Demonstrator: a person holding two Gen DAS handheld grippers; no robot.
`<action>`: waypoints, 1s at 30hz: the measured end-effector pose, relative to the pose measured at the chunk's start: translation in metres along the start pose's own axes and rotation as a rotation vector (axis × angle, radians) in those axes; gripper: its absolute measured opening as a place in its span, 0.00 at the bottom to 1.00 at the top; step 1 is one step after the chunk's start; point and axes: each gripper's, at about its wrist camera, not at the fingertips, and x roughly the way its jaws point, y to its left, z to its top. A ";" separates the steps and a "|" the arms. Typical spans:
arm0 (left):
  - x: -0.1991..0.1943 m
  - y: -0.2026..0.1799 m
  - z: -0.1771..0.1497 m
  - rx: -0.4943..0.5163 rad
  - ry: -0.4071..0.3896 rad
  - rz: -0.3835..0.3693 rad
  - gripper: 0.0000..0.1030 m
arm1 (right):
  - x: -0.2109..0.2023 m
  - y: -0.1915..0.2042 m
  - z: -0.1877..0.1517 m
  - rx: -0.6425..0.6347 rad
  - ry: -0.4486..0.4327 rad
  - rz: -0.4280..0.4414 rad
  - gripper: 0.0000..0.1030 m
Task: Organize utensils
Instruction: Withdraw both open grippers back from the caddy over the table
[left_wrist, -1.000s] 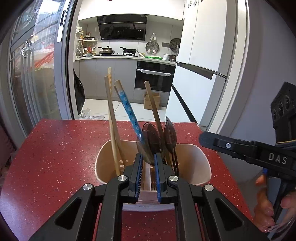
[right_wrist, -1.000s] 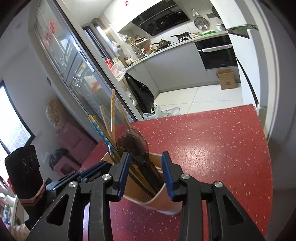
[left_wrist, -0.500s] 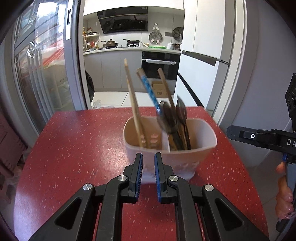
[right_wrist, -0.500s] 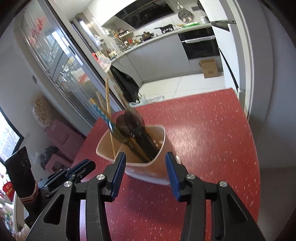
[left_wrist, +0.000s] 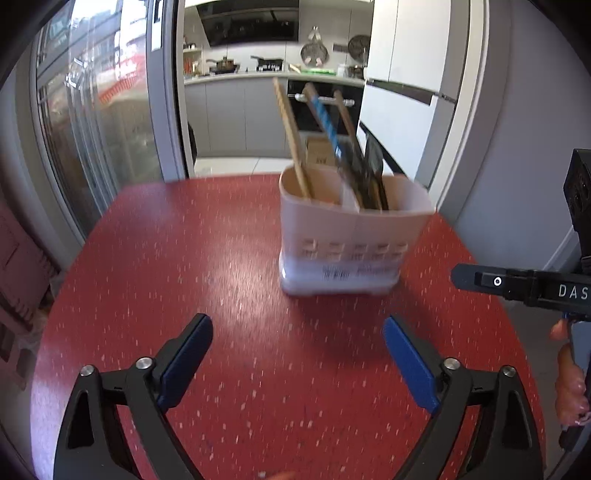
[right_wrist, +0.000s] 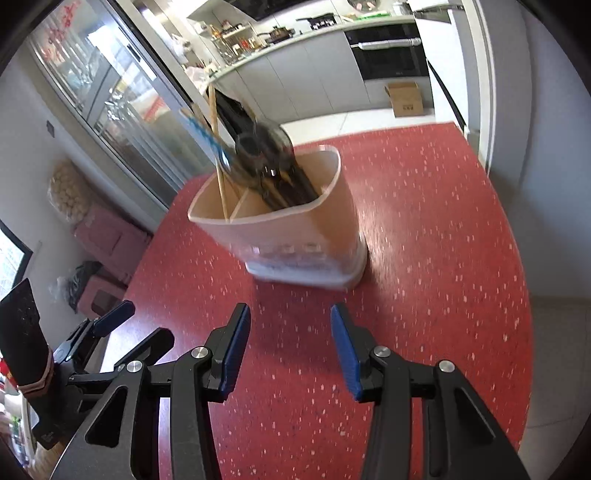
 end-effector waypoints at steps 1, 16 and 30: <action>0.000 0.001 -0.004 -0.006 0.007 0.001 1.00 | 0.001 0.000 -0.003 0.001 0.009 -0.006 0.48; -0.018 -0.004 -0.038 -0.001 -0.009 0.072 1.00 | -0.008 0.014 -0.035 -0.032 0.007 -0.055 0.51; -0.030 0.004 -0.055 -0.055 -0.014 0.095 1.00 | -0.020 0.022 -0.056 -0.056 -0.037 -0.105 0.56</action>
